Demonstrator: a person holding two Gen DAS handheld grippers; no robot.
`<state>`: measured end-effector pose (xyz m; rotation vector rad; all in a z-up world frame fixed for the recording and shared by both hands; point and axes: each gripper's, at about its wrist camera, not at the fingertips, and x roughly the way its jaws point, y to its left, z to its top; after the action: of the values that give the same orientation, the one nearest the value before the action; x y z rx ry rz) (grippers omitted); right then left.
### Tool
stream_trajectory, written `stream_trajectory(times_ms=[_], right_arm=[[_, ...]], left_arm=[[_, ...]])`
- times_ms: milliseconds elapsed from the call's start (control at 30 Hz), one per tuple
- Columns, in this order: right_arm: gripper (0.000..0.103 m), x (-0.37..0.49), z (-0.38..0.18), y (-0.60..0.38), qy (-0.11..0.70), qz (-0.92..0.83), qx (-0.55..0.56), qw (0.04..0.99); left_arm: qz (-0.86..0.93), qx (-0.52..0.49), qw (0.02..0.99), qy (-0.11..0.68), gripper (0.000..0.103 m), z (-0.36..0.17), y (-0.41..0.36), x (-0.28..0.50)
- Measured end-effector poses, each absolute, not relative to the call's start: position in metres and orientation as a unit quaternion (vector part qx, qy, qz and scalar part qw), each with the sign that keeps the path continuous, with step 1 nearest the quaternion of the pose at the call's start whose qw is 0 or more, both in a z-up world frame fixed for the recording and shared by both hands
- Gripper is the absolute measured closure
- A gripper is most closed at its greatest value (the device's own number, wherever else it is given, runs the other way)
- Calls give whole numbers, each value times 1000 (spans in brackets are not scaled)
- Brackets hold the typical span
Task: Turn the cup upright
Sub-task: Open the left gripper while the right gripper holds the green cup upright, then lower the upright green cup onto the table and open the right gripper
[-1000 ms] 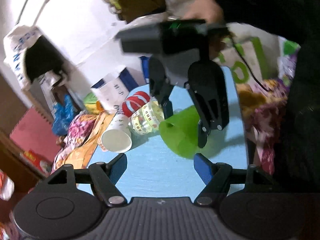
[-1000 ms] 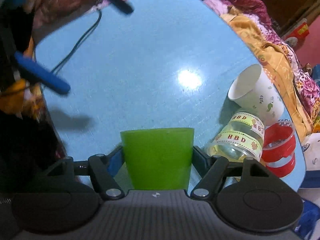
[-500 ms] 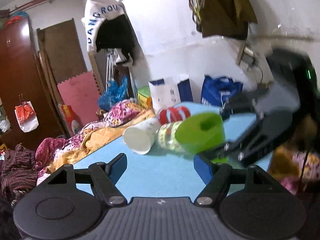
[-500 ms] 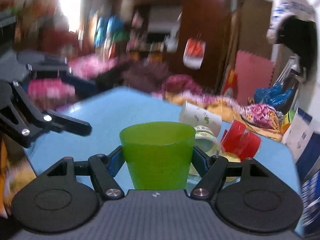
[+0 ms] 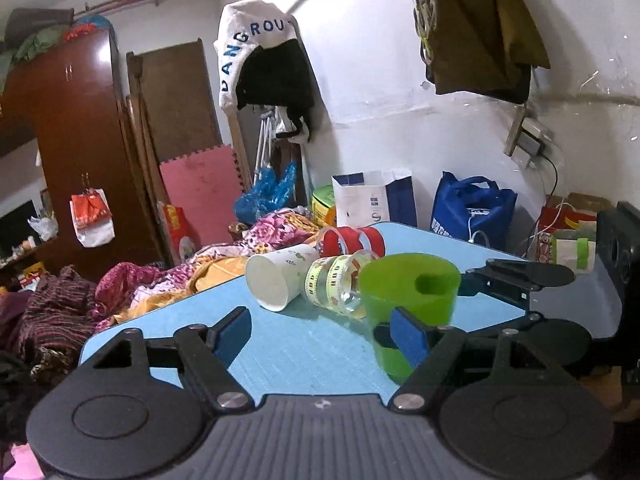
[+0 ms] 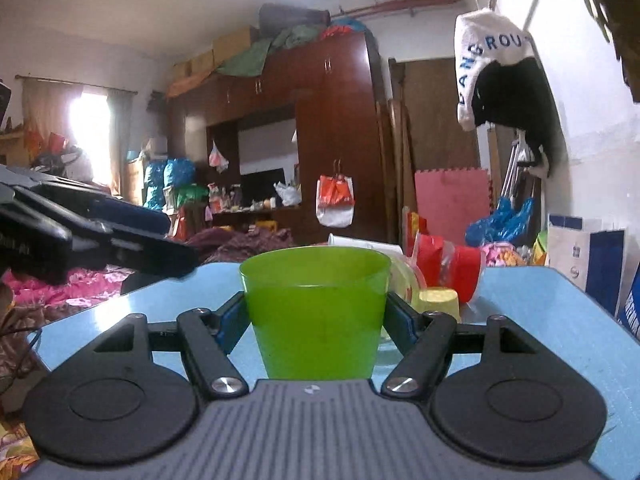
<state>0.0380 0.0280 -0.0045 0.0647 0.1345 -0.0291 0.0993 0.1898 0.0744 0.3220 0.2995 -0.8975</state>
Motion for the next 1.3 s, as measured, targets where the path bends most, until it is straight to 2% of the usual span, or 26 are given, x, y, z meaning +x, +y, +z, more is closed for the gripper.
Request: stream_trajectory(times_ms=[433, 933, 967, 1100, 1167, 1233, 1300], right_arm=[[31, 45, -12, 40, 62, -45, 27, 997], [30, 46, -24, 50, 36, -52, 19, 998], [27, 46, -24, 48, 36, -50, 21, 998], [1, 38, -17, 40, 22, -45, 37, 998], [1, 28, -11, 34, 10, -39, 44, 998], [1, 14, -2, 23, -3, -38, 61, 997], [1, 3, 9, 8, -7, -39, 96, 995]], left_arm=[[-410, 37, 900, 142, 21, 70, 231, 100], [-388, 6, 909, 150, 20, 54, 238, 106], [-387, 8, 910, 151, 20, 53, 236, 106], [-376, 13, 914, 152, 20, 50, 232, 107], [-373, 11, 914, 156, 19, 49, 228, 108], [-366, 9, 917, 156, 10, 49, 225, 108], [-357, 9, 922, 154, 8, 49, 220, 106]])
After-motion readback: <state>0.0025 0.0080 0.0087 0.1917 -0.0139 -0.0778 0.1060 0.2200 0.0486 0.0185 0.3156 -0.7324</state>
